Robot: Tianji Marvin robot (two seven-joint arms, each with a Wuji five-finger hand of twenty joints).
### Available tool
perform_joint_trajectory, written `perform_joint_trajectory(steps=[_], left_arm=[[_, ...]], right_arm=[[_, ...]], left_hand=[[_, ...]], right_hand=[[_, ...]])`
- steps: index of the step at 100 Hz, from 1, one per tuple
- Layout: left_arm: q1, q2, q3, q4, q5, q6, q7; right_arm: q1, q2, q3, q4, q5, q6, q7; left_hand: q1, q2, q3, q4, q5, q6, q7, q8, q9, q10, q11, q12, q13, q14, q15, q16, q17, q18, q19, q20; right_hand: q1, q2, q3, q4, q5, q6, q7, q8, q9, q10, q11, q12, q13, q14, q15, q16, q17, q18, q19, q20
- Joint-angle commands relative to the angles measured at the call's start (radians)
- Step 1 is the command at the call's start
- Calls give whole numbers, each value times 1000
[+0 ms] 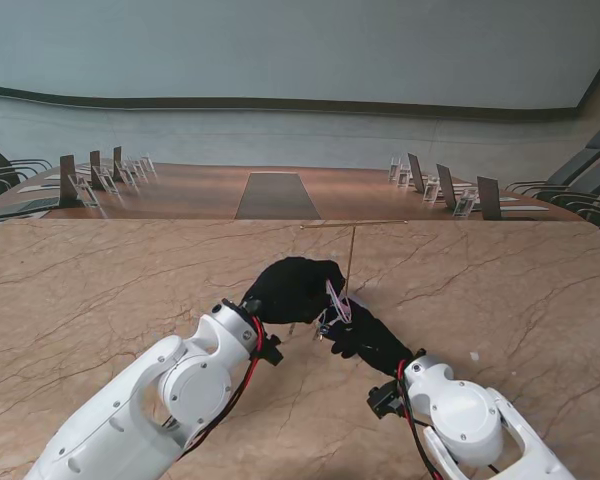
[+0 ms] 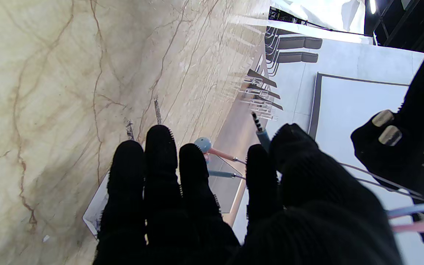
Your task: Take the wired earphone off the rack, coil the cable and place them on the table
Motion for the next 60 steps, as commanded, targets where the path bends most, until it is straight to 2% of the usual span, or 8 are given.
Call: perform_joint_trajectory(steps=[1,10,23,30,43,48,55,60], left_arm=[[8,-5,3,-8,-3,5,-1],[8,-5,5,-8,-4,8,-2],[8,-6,6,-8,-4,10,-2],[8,-6,7,-8,-4,11,-1],[9,-6,7,-8,-4,13,-2],[10,-6,8,-8,-4,13,-2],[9,-6,8,-9,-5,14,-3],[10,-6,8,-9,-5,13,-4]], right_arm=[[-1,-8,-4,-3,2,-3,-9],[-1,-11,-5,-3,7,0,-15],[0,-10,-4,-3,7,0,-13],[1,-11,-5,-3,8,2,-18],[3,-13,-6,-1,10,1,-22],[3,-13,-6,-1,13,1,-23],[1,-10,-2,-4,18,5,-8],[0,-9,-1,-4,21,4,-4]], left_hand=[[-5,-24,54,0,31,17,50,-8,16,-14,-13,-10,18,32,32,-2,16,18,86,-12],[-5,-23,52,0,30,17,50,-8,15,-13,-13,-10,18,33,32,-2,16,18,87,-12],[-6,-23,52,0,30,16,50,-8,16,-14,-13,-10,19,32,32,-2,16,18,87,-13],[-6,-23,51,0,30,16,50,-8,16,-14,-13,-11,18,33,32,-2,16,18,87,-13],[-5,-22,51,0,30,17,50,-8,15,-13,-13,-11,18,33,32,-2,16,18,87,-13],[-4,-22,52,0,29,17,49,-8,15,-14,-13,-11,18,33,32,-2,16,18,87,-14],[-5,-22,51,0,29,16,50,-8,15,-14,-13,-10,18,32,32,-2,16,18,87,-14],[-5,-22,51,0,29,17,49,-8,15,-14,-13,-11,17,32,32,-2,16,18,87,-14]], right_hand=[[42,11,11,-34,11,-46,52,15,18,-19,27,17,33,5,31,11,18,0,53,0],[36,-5,76,-39,17,-52,60,19,25,-17,29,21,39,8,34,9,21,3,63,-8],[44,-6,99,-32,16,-59,69,26,28,-20,36,24,42,4,35,9,23,0,68,-9],[40,-20,156,-33,38,-83,113,82,42,-16,53,32,52,8,44,11,29,4,79,-12],[46,-26,193,-24,52,-94,132,112,54,-18,62,35,62,9,50,12,36,8,88,-12],[36,-37,199,-24,35,-68,106,92,48,-13,59,34,56,12,47,10,33,8,89,-13],[-26,-18,169,-18,-31,21,-41,-44,-15,-10,36,25,12,2,24,1,9,-10,76,-20],[-69,-4,114,-4,-32,34,-123,-25,-29,-5,30,18,3,2,22,2,5,-11,73,-17]])
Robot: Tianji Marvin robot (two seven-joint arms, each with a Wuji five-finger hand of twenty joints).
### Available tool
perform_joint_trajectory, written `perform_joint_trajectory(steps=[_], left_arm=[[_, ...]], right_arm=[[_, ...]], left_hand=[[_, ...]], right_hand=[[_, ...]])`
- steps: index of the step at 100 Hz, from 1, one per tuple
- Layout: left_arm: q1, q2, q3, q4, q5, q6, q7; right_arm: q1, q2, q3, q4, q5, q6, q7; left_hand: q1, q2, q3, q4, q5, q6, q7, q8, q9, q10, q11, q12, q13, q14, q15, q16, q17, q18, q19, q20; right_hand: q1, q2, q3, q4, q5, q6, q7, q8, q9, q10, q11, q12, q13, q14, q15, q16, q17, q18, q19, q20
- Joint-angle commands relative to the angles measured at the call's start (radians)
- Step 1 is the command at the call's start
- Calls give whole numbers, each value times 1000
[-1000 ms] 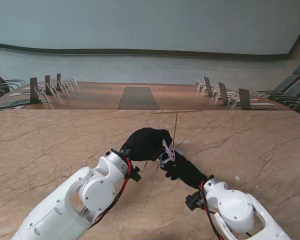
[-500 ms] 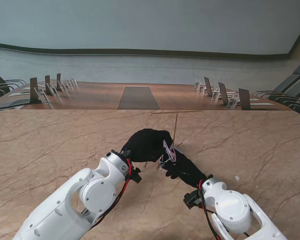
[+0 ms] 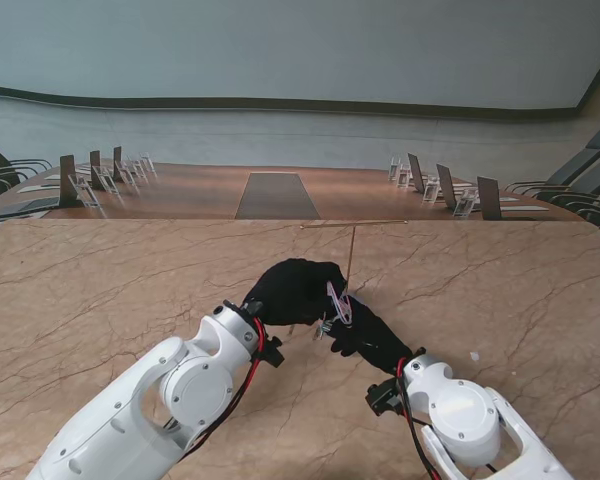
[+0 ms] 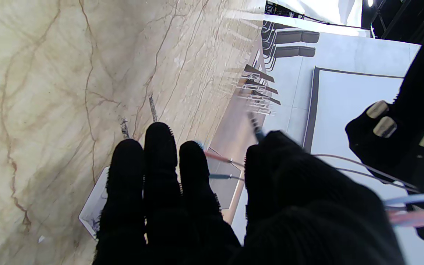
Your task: Take the wired earphone off the rack, coil the cable and place them on the table
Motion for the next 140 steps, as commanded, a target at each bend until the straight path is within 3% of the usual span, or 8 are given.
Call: perform_joint_trajectory(steps=[1,7,23,42,50,62,111,140], left_arm=[[8,-5,2,-8,-4,3,-3],[8,-5,2,-8,-4,3,-3],[7,-6,4,-7,-6,3,-3],[5,-7,7,-8,-11,-2,-2],[4,-7,9,-7,-12,-2,-3],[4,-7,8,-6,-13,-1,-4],[2,-7,0,0,-5,-3,3],[3,-6,-10,3,5,3,5]], right_arm=[[-4,-3,0,-6,5,3,11],[-4,-4,0,-6,13,5,7],[2,1,-1,-1,14,0,29],[16,-3,-14,6,25,1,23],[21,-4,-21,8,22,2,20],[23,-4,-25,12,11,-2,12],[12,-2,-15,28,-33,-54,-5],[-8,5,4,34,-83,-112,-6]], left_hand=[[-5,-22,51,0,29,17,49,-8,15,-14,-13,-10,17,32,32,-2,16,18,87,-4],[-4,-23,52,0,30,16,50,-8,15,-14,-13,-10,17,32,32,-2,16,18,87,-4],[-4,-23,52,0,30,17,50,-8,15,-13,-13,-10,18,33,32,-2,16,18,87,-4],[-5,-22,52,0,30,16,50,-8,15,-13,-13,-10,18,33,32,-2,15,19,86,-5],[-5,-23,52,0,30,16,50,-8,15,-15,-13,-10,18,33,32,-2,15,19,86,-5],[-4,-22,51,0,29,16,50,-8,15,-13,-13,-10,18,33,32,-2,15,19,86,-5],[-3,-20,48,0,27,13,49,-8,12,-12,-13,-9,13,30,31,-1,12,17,84,-5],[5,-16,38,4,27,7,43,-14,7,-9,-14,-7,3,29,28,1,0,11,77,-3]], right_hand=[[-38,-2,-60,-3,-23,11,-64,-4,-24,-1,-2,-5,-24,-1,0,2,-8,-20,36,-6],[-80,-9,-59,9,-16,24,-149,84,-25,1,-8,-8,-27,4,-4,1,-13,-17,31,0],[-120,-23,-137,-1,-76,13,-246,55,-55,-4,-30,-18,-54,-7,-19,2,-29,-29,18,3],[-98,-42,-91,3,79,-12,-196,98,-42,1,-8,-9,-46,-2,7,16,-24,-27,27,13],[13,-32,-109,-53,98,-61,-41,-16,-13,-6,6,-3,-25,-3,18,19,-9,-23,38,18],[74,-13,-76,-48,180,-118,52,14,26,-12,24,5,3,-2,30,21,7,-19,53,20],[58,-211,380,-4,470,-85,32,211,263,20,48,-28,140,48,70,23,93,46,140,3],[76,-375,663,36,716,-84,-11,474,473,84,132,11,335,118,226,57,237,116,344,48]])
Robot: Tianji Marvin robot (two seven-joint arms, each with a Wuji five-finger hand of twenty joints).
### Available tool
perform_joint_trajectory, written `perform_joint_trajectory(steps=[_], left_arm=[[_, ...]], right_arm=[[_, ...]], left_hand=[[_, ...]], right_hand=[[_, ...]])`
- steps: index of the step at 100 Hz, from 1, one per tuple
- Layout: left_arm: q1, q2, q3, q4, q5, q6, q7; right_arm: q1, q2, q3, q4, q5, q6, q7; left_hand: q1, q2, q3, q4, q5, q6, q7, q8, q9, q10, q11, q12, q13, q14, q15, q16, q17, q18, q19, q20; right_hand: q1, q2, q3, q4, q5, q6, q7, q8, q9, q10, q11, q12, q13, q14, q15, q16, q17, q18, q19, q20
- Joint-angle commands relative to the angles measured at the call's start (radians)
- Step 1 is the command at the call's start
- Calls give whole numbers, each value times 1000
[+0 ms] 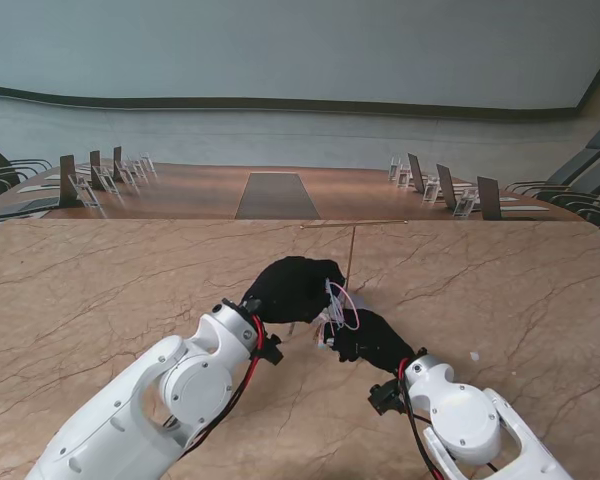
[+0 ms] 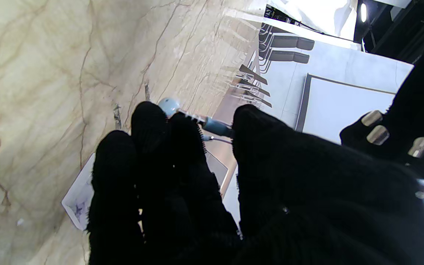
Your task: Take the wired earphone off the rack, coil the cable and place them on the table
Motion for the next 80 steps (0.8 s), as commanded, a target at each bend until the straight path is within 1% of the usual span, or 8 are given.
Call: perform_joint_trajectory(steps=[1,13,19,47,80], left_arm=[[5,-3,-4,1,1,3,3],[5,-3,-10,3,4,1,6],[6,-4,-13,4,5,0,9],[7,-4,-19,8,7,-1,14],[9,-5,-27,11,7,-4,22]], right_arm=[[-12,3,2,-1,-6,-6,1],[-21,8,9,-3,-33,-12,9],[-25,11,12,-4,-48,-11,11],[-41,13,25,-2,-70,-5,14],[-51,16,32,5,-93,11,18]], left_hand=[[5,-16,37,4,27,5,43,-6,7,-16,-14,-1,3,28,28,1,0,9,76,-3],[5,-15,35,5,28,2,42,-7,5,-15,-15,-1,-1,26,25,1,-8,7,72,-2],[4,-15,35,6,27,1,42,-7,5,-15,-15,0,-1,26,24,1,-10,7,70,-1],[2,-15,37,8,28,-1,44,-3,5,-15,-16,1,-2,26,22,2,-10,7,68,2],[3,-15,36,8,27,1,42,1,4,-14,-17,2,-3,25,21,2,-10,7,66,5]], right_hand=[[87,-8,151,78,148,-146,139,125,46,49,36,23,63,56,56,5,21,-26,76,25],[82,-34,185,96,165,-161,166,182,75,47,53,43,91,64,87,3,43,-21,109,36],[80,-37,194,102,170,-166,168,195,82,43,54,46,95,64,91,-1,47,-20,112,36],[75,-59,217,119,186,-168,173,228,100,42,56,55,108,74,105,-8,61,-13,119,38],[73,-67,229,124,191,-170,172,246,106,42,59,63,114,76,115,-13,67,-9,122,39]])
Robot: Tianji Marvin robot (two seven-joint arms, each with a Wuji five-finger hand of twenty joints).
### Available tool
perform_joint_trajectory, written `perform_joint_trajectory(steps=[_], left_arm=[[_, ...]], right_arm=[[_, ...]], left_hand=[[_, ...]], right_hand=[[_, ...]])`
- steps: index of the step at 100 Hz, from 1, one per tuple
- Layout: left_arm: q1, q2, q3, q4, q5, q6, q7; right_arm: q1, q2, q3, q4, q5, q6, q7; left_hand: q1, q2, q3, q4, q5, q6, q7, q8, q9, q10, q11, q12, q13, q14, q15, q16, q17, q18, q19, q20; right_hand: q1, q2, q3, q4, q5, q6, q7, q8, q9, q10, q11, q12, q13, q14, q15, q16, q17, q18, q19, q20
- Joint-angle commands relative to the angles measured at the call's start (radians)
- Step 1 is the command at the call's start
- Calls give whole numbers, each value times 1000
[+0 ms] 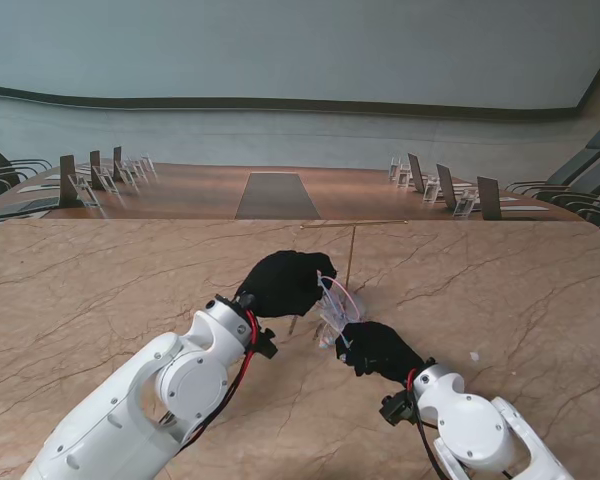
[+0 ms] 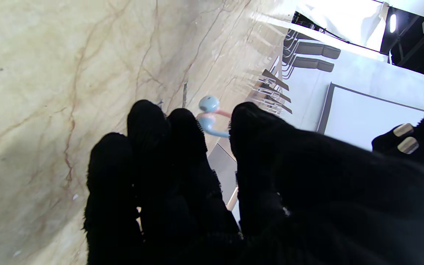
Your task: Take the wired earphone off the rack, coil the cable and place them on the table
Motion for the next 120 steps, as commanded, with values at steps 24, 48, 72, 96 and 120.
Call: perform_joint_trajectory(steps=[24,48,72,96,120], left_arm=[[7,-5,-5,4,0,-2,6],[13,-4,-9,5,7,-1,6],[30,-1,-19,12,23,6,11],[60,7,-35,13,52,12,7],[123,30,-102,-8,141,-38,-11]], right_arm=[[-17,2,8,2,-15,11,8],[-38,3,27,-5,-25,10,9],[-82,15,90,-46,-25,-18,56],[-141,29,172,-93,-55,-72,102],[-183,26,234,-115,-46,-103,99]], left_hand=[[3,-15,35,8,26,0,40,4,3,-14,-17,2,-3,25,21,3,-4,7,66,6],[3,-15,35,8,28,1,40,6,4,-15,-17,3,-3,25,21,3,-3,7,65,7],[2,-15,35,8,28,1,38,6,4,-15,-17,3,-4,26,20,4,-4,7,65,8],[2,-14,36,6,29,2,36,2,4,-11,-18,2,-3,28,20,3,-4,7,64,9],[4,-13,34,4,27,2,37,1,3,-12,-19,2,-4,27,19,3,-7,9,63,10]], right_hand=[[94,6,128,126,146,-175,196,154,34,45,36,20,57,67,55,-8,15,-45,58,25],[87,30,95,128,112,-172,172,91,5,48,31,1,31,58,44,-12,-8,-60,46,21],[0,235,-352,115,-278,-147,172,-344,-323,-22,-66,-27,-258,-43,-170,-22,-250,-166,-187,-64],[-186,421,-678,111,-490,-75,-77,-342,-584,-137,-278,-99,-521,-190,-531,-140,-443,-265,-593,-101],[-172,466,-763,124,-506,-65,-120,-323,-609,-146,-319,-116,-564,-222,-639,-179,-458,-299,-736,-103]])
